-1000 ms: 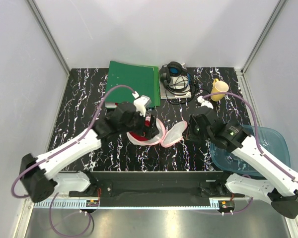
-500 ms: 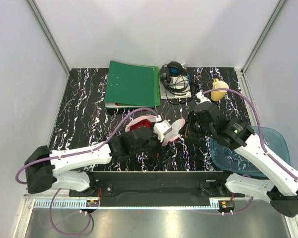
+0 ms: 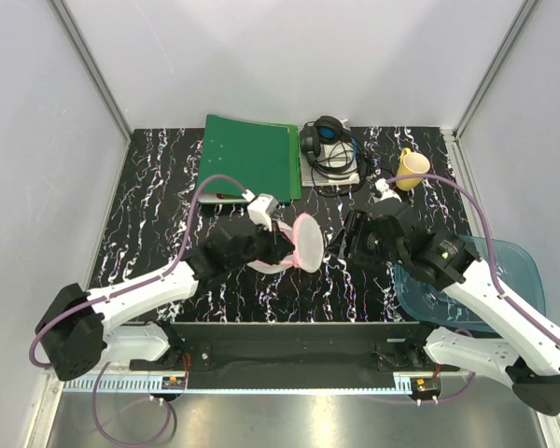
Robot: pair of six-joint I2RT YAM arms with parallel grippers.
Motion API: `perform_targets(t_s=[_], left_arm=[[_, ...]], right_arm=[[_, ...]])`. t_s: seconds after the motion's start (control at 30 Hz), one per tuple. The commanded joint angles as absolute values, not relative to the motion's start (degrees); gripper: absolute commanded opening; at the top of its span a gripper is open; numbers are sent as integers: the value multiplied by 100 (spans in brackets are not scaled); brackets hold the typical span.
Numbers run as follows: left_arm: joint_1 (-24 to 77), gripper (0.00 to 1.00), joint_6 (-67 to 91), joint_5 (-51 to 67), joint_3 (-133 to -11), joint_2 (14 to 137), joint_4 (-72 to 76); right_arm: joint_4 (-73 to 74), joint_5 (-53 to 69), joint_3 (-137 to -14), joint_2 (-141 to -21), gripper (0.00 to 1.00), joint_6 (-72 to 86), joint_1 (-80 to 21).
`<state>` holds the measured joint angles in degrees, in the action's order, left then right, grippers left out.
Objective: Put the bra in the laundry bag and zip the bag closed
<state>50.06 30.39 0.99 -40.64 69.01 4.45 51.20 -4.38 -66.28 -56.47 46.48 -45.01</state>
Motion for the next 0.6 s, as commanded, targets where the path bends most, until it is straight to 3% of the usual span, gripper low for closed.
perform_targets(t_s=[0.0, 0.07, 0.13, 0.17, 0.27, 0.37, 0.57], left_arm=[[4650, 1, 3998, 905, -4016, 6653, 1083], [4579, 1, 4034, 1036, -4052, 6680, 967], [4579, 8, 3851, 1151, -4279, 6749, 705], [4588, 27, 3641, 1134, -4411, 6785, 512], [4553, 68, 3428, 1003, -4763, 6960, -191], [4535, 75, 3428, 739, -5071, 7215, -782], [4535, 76, 3437, 396, -5765, 8355, -1177]], right_arm=[[4160, -493, -5759, -5143, 71, 5360, -4526], [3657, -300, -5318, -5071, 72, 5554, -4526], [3717, -281, -5239, -5228, 72, 5511, -4526], [3735, -281, -5212, -5264, 73, 5476, -4526], [3744, -316, -5150, -5265, 73, 5423, -4526], [3735, -395, -5072, -5168, 73, 5493, -4535], [3578, -273, -4773, -5256, 72, 5818, -4535]])
